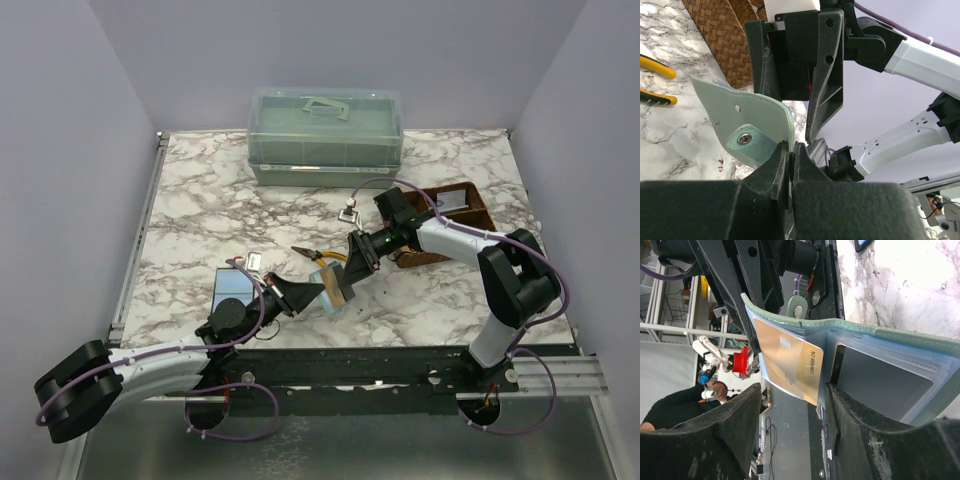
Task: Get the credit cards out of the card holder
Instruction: Remove the credit card from the card holder.
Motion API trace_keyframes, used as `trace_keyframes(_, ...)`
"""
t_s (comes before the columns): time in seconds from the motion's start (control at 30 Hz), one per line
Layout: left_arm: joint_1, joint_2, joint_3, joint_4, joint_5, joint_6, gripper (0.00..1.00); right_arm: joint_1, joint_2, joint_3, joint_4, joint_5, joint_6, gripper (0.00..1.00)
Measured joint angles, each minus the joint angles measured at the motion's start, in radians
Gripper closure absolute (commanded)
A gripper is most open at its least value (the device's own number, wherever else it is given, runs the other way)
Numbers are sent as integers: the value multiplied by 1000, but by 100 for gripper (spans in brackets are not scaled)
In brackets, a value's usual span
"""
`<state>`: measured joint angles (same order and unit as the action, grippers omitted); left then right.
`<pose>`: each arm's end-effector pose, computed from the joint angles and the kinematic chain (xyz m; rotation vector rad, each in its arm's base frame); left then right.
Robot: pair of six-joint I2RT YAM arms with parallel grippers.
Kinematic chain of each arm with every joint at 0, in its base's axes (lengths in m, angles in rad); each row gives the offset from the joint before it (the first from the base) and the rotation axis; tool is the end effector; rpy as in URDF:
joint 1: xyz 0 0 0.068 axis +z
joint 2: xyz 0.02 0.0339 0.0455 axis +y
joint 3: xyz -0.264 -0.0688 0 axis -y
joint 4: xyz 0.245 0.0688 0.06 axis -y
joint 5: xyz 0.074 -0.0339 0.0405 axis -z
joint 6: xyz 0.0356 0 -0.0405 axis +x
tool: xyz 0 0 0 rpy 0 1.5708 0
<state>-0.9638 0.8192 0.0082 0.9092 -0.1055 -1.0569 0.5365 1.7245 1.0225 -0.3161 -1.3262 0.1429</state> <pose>0.0948 -0.1300 0.1808 -0.1758 1.6720 -1.5214 0.2656 0.1982 0.1917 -0.9798 2.2251 1.9725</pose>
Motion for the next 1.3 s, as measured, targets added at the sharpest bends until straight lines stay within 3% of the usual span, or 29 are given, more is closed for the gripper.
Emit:
trace_keyframes(0.37,0,81,0,122,0,5,100,0,0,-17,27,-34,51,41)
trace_keyframes(0.63,0,115,0,190,0,3,100,-2,0,-61,140,-126,138,45)
trace_keyframes(0.77,0,120,0,212,0,-2,100,-3,-3,-76,185,-143,171,57)
trace_keyframes(1.03,1,109,0,219,0,-16,100,-39,-20,-112,306,-173,261,98)
trace_keyframes(1.3,3,51,0,116,-11,-15,100,-79,-42,-130,325,-193,282,100)
